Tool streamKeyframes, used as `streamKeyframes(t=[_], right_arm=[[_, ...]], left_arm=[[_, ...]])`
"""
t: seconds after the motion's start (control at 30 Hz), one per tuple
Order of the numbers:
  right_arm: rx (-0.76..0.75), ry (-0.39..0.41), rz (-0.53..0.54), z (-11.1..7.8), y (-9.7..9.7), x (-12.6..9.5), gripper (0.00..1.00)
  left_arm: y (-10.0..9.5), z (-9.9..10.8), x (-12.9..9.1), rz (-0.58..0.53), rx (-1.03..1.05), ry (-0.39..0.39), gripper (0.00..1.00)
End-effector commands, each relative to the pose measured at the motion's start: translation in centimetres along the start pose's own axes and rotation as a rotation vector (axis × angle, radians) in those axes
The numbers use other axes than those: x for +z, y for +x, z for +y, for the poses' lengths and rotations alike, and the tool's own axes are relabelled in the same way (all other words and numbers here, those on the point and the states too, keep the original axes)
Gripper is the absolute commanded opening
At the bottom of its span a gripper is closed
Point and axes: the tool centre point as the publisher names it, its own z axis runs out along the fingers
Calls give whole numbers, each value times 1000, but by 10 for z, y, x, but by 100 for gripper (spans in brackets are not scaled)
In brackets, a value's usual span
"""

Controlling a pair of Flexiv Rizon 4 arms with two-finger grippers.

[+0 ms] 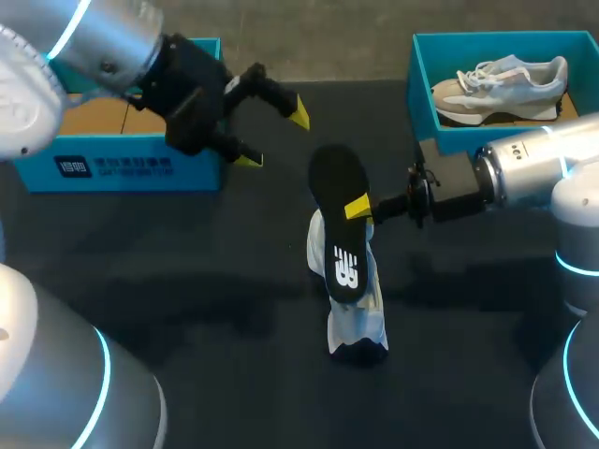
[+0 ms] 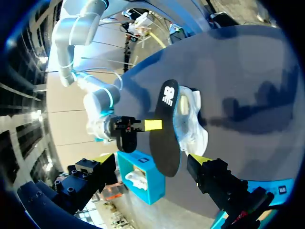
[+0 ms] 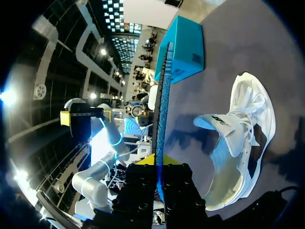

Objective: Take the shoe out of the shoebox, open the shoe tongue, remove and reinsert the insole, then place the shoe into the shoebox

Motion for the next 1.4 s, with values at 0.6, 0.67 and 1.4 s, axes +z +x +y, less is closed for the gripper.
streamKeyframes(t=[0.6, 0.67, 1.4], right_arm=[[1, 0, -4, -1, 1, 1, 0], [1, 0, -4, -1, 1, 1, 0], [22, -66, 33, -2, 2, 9, 0]], left_arm=[[62, -9, 12, -457, -50, -40, 100], [66, -7, 18, -509, -40, -23, 100], [52, -6, 73, -756, -48, -33, 100]])
